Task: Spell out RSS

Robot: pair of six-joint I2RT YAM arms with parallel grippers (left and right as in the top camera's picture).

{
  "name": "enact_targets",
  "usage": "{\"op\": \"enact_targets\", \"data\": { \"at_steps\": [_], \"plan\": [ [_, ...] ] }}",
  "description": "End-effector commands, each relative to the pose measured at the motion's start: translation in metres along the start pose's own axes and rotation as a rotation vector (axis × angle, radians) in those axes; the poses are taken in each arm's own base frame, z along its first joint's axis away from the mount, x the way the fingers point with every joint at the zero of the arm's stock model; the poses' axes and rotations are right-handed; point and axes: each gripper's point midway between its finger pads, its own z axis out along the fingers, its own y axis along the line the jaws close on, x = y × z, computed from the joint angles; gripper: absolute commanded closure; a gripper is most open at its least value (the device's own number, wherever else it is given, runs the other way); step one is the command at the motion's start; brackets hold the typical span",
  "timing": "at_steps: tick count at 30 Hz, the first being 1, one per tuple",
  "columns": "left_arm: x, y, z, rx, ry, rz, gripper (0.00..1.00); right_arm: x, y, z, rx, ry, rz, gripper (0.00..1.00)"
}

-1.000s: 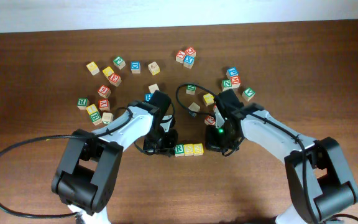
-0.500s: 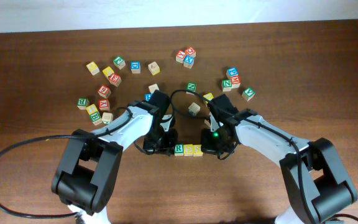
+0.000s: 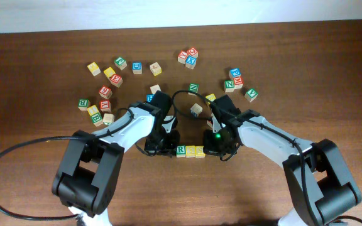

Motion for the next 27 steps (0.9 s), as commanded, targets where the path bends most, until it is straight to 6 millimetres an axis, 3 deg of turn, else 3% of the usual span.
{"op": "enact_targets", "data": {
  "at_steps": [1,5,9,12,16,20,27],
  "plan": [
    [-0.002,0.026,0.001,-0.086,0.001,-0.024,1.00,-0.002,0.009,-0.009,0.001,-0.020,-0.045,0.96],
    [-0.005,0.038,-0.017,-0.124,-0.042,-0.048,1.00,-0.008,-0.003,-0.033,0.135,-0.038,-0.049,0.96],
    [-0.005,0.050,-0.037,-0.162,-0.080,-0.075,1.00,0.017,0.007,-0.054,0.131,0.092,-0.088,0.96],
    [-0.006,0.065,-0.042,-0.215,-0.101,-0.204,1.00,0.045,0.011,-0.050,0.148,0.185,-0.116,0.96],
    [-0.006,0.078,-0.044,-0.270,-0.123,-0.291,1.00,0.057,0.014,-0.033,0.189,0.174,-0.086,0.96],
    [0.001,0.081,-0.045,-0.291,-0.102,-0.297,1.00,0.059,0.005,-0.020,0.258,0.120,-0.028,0.96],
    [0.004,0.087,-0.047,-0.295,-0.089,-0.320,1.00,0.045,0.012,-0.004,0.199,0.043,-0.058,0.96]
  ]
}}
